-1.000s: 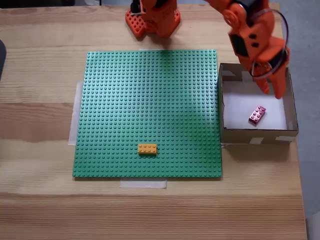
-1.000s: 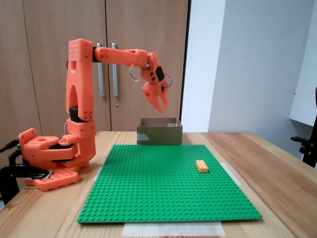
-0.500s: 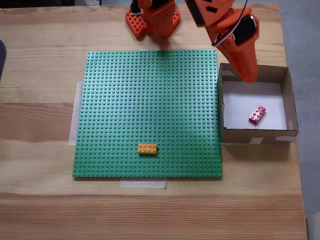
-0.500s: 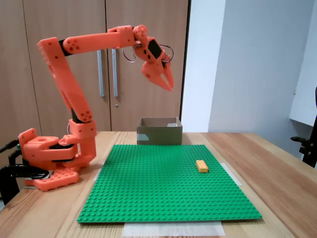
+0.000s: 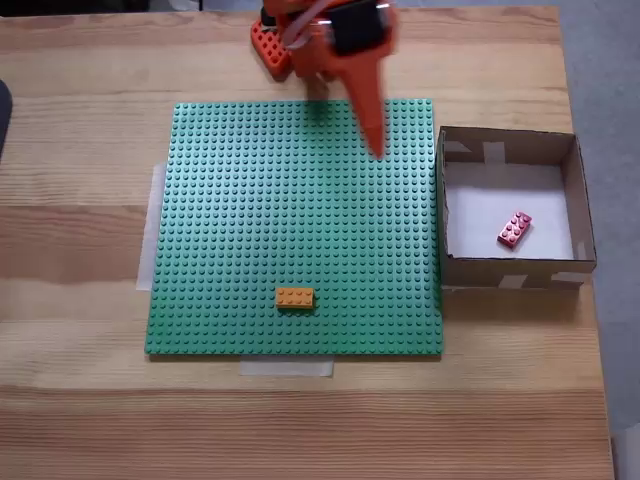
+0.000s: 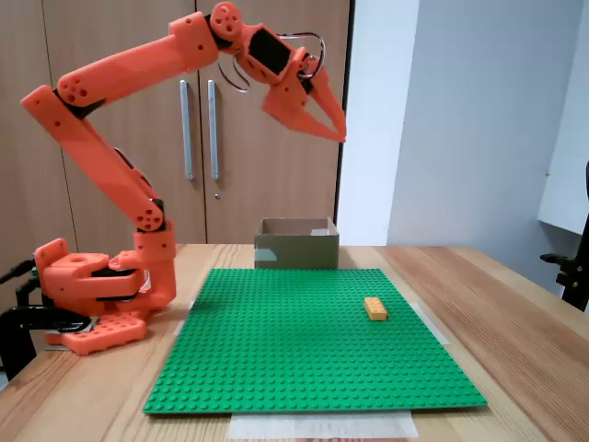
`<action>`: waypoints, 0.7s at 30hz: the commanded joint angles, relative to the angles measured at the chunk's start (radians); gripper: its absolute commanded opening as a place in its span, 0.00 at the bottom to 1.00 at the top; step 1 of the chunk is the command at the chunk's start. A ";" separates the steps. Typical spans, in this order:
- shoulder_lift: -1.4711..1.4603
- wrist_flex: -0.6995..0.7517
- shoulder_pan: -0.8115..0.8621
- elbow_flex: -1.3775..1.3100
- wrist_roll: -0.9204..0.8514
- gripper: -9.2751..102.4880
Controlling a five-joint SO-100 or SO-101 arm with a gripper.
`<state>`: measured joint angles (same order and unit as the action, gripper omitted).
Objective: Pick the red lego block and put it in the box.
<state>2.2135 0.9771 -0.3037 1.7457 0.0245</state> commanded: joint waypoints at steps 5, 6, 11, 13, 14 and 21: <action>0.178 -0.038 0.137 0.138 0.003 0.07; 0.207 -0.048 0.152 0.170 -0.005 0.07; 0.356 -0.126 0.225 0.360 -0.006 0.07; 0.416 -0.170 0.245 0.451 -0.003 0.07; 0.445 -0.187 0.249 0.495 -0.008 0.07; 0.630 -0.196 0.253 0.753 -0.018 0.07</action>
<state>2.7826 0.7900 -0.0491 2.4421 0.0092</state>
